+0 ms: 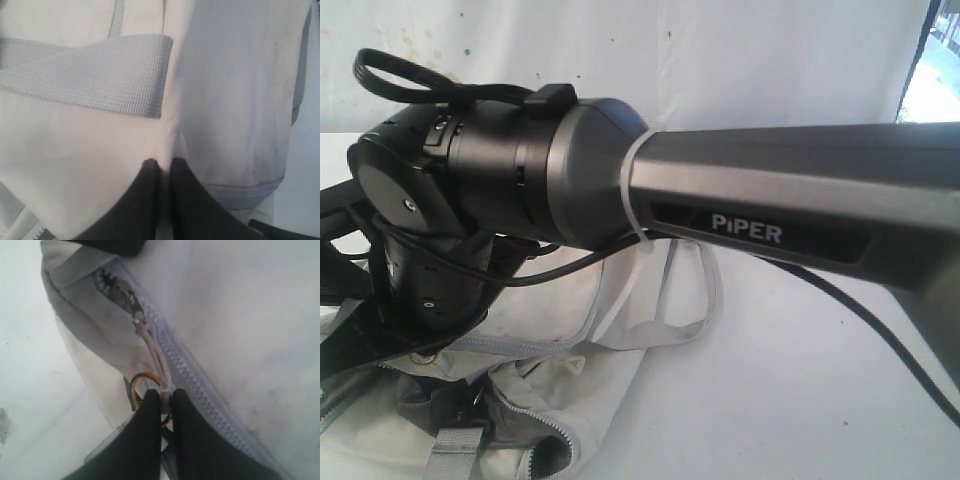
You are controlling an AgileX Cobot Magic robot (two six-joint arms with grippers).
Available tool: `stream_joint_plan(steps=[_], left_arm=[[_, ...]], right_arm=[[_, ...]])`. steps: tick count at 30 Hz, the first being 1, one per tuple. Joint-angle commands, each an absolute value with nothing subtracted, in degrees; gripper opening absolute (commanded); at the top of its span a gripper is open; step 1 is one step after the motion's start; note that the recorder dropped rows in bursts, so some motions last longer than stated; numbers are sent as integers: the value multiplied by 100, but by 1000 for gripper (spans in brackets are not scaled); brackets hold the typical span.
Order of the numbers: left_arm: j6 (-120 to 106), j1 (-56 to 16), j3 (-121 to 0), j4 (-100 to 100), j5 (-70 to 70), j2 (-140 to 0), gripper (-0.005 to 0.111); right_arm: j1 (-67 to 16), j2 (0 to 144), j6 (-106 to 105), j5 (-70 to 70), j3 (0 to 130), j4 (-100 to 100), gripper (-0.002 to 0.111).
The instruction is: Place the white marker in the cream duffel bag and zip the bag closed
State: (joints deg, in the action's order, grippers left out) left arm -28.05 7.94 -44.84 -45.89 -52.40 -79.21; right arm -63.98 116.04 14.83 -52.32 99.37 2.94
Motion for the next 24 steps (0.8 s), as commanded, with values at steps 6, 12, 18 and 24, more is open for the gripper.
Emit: stream_joint_plan(steps=[6, 12, 18, 24], left_arm=[[-2898, 796, -4481, -4448, -5330, -7938, 0], [-3028, 796, -4481, -4528, -5350, -7938, 0], [-3084, 796, -4481, -4861, -5486, -7938, 0], [-3039, 796, -4481, -4883, -5508, -7938, 0]], right_arm=[[-6386, 11538, 1404, -5393, 9931, 338, 0], [-6386, 11538, 1404, -5587, 9931, 350, 0], [-6386, 11424, 1415, -5354, 9931, 361, 0], [-6386, 11310, 1453, -5031, 9931, 361, 0]])
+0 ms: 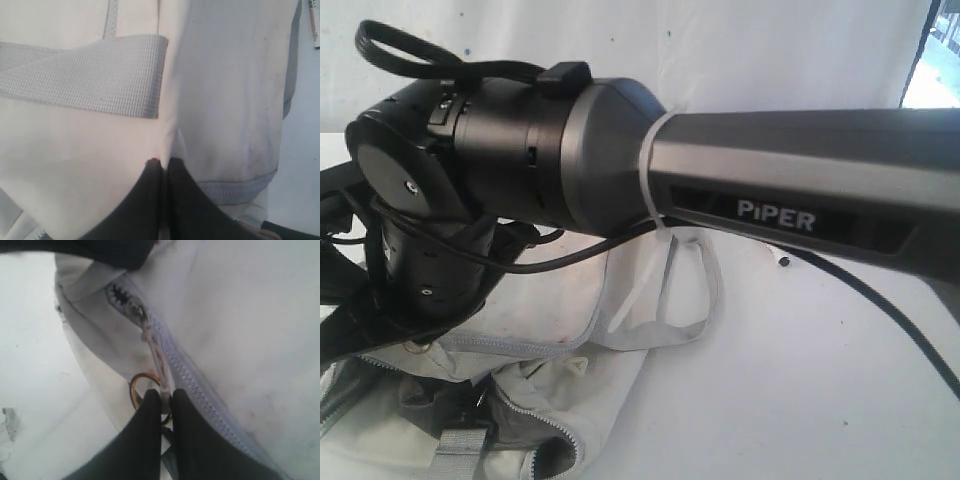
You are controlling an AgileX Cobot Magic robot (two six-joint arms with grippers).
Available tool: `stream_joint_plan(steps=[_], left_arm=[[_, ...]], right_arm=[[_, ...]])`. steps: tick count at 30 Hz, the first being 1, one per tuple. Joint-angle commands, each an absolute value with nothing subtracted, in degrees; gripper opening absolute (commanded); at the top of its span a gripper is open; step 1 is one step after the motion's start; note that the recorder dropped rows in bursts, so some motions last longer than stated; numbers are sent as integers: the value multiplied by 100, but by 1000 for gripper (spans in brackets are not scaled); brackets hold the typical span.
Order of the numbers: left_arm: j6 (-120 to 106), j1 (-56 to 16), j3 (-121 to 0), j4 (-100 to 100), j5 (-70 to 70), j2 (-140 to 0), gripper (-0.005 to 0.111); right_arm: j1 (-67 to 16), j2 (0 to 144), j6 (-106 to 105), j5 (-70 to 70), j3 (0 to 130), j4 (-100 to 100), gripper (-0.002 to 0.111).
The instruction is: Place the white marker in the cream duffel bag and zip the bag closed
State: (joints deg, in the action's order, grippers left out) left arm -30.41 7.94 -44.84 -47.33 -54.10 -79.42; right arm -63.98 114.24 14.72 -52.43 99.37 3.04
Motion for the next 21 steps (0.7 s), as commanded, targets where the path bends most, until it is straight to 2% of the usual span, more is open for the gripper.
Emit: stream_joint_plan(steps=[1, 8, 14, 21], left_arm=[[-3029, 796, -4481, -4919, -5483, -7938, 0], [-3029, 854, -4481, -4960, -5516, -7938, 0], [-3318, 1432, -4481, -5412, -6044, -7938, 0], [-3318, 1463, -4481, -5260, -6091, -7938, 0]], right_arm=[[-6386, 11310, 1484, -5019, 9931, 361, 0], [-6386, 11285, 1526, -5163, 9920, 489, 0], [-6383, 11273, 1726, -5397, 9920, 1051, 0], [-6359, 11273, 1829, -5555, 9920, 1212, 0]])
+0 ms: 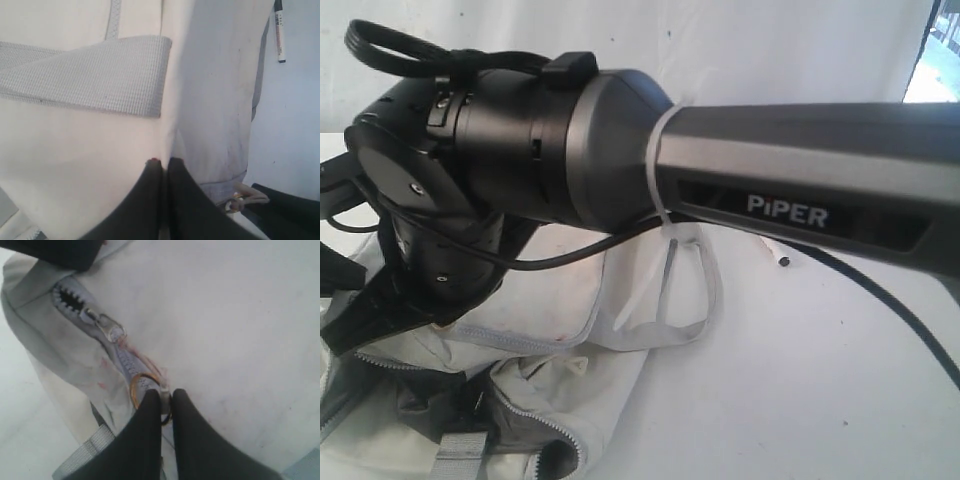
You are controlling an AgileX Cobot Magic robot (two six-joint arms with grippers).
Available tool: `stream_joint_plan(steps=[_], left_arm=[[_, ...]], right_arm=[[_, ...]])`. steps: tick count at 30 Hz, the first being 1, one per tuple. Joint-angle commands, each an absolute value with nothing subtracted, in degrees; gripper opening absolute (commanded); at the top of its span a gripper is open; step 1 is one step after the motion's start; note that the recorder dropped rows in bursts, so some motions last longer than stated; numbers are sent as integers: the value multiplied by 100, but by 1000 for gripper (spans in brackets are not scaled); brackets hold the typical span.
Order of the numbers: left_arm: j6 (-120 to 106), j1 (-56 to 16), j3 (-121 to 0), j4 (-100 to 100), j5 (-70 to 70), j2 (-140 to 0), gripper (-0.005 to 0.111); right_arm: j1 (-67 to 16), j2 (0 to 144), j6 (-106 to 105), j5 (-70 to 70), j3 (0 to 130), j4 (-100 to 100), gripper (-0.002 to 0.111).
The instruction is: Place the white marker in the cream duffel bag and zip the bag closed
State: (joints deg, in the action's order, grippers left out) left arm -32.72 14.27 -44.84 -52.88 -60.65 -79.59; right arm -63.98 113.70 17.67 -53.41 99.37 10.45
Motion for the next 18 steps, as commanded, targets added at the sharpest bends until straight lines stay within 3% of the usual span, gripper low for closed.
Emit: stream_joint_plan(steps=[1, 18], left_arm=[[-3318, 1463, -4481, -5260, -6068, -7938, 0], [-3318, 1467, -4481, -5100, -5801, -7938, 0]], right_arm=[[-6337, 11273, 1829, -5577, 9920, 1200, 0], [-5860, 10668, 1829, -5909, 9284, 1204, 0]])
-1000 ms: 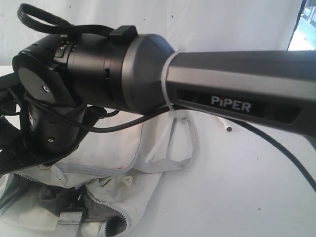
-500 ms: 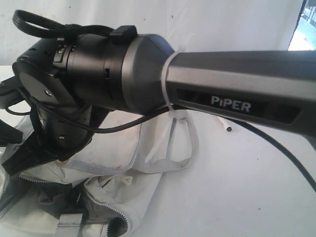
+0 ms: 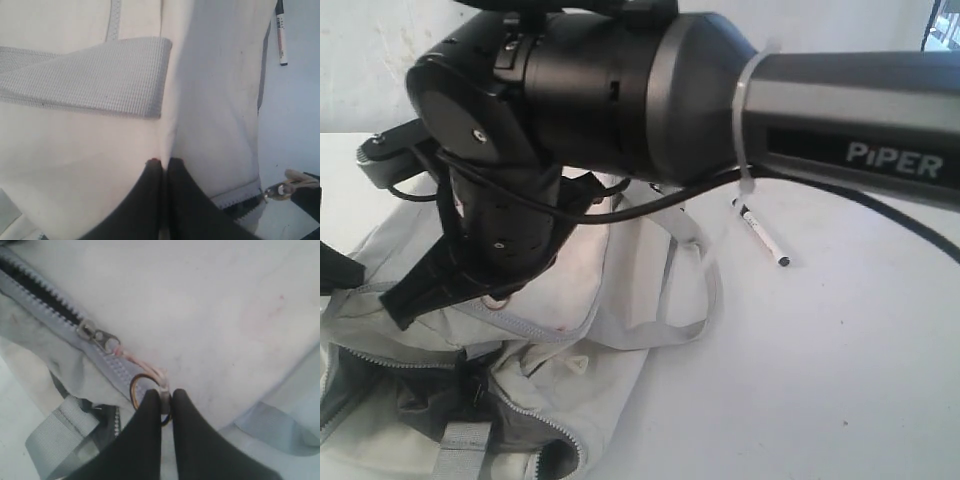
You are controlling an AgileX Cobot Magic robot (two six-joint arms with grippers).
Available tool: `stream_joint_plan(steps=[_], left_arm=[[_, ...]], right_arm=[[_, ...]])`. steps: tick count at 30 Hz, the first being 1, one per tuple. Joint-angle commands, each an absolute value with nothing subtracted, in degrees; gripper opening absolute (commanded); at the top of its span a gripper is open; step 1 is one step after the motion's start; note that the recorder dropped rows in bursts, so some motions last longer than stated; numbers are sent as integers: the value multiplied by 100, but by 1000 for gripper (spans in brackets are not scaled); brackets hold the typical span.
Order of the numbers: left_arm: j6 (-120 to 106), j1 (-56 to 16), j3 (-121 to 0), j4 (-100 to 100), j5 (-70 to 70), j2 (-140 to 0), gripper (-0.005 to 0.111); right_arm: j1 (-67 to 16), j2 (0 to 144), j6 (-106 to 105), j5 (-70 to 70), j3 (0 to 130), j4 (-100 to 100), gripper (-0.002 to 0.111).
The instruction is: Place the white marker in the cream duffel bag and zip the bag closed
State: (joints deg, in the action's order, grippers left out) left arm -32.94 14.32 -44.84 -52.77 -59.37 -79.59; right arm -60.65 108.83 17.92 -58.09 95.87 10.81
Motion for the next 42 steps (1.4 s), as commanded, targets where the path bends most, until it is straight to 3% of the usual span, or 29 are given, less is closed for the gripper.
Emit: stream_joint_plan(steps=[1, 22, 34, 36, 38, 41, 42], left_arm=[[-3318, 1467, -4481, -5020, -5801, -7938, 0], [-3318, 1467, -4481, -4816, -5675, -7938, 0], [-3686, 1467, -4481, -4789, -5630, -7938, 0], [-4117, 1467, -4530, -4891, -5618, -7928, 5], [-4239, 1467, -4662, -4904, -5618, -7928, 17], [-4239, 1467, -4951, -4904, -5647, -7928, 45], [-4290, 1467, -5129, -4904, -5722, -7928, 63]], right_arm=[[-5814, 10615, 1829, -5909, 9210, 1204, 0], [-4693, 9509, 1829, -5192, 7148, 1223, 0], [-4158, 9436, 1818, -3755, 6576, 1228, 0], [-4158, 9436, 1684, -3637, 6576, 1228, 0], [-4158, 9436, 1645, -3552, 6576, 1228, 0], [-4158, 9436, 1628, -3419, 6576, 1194, 0], [-4158, 9436, 1628, -3411, 6576, 1099, 0]])
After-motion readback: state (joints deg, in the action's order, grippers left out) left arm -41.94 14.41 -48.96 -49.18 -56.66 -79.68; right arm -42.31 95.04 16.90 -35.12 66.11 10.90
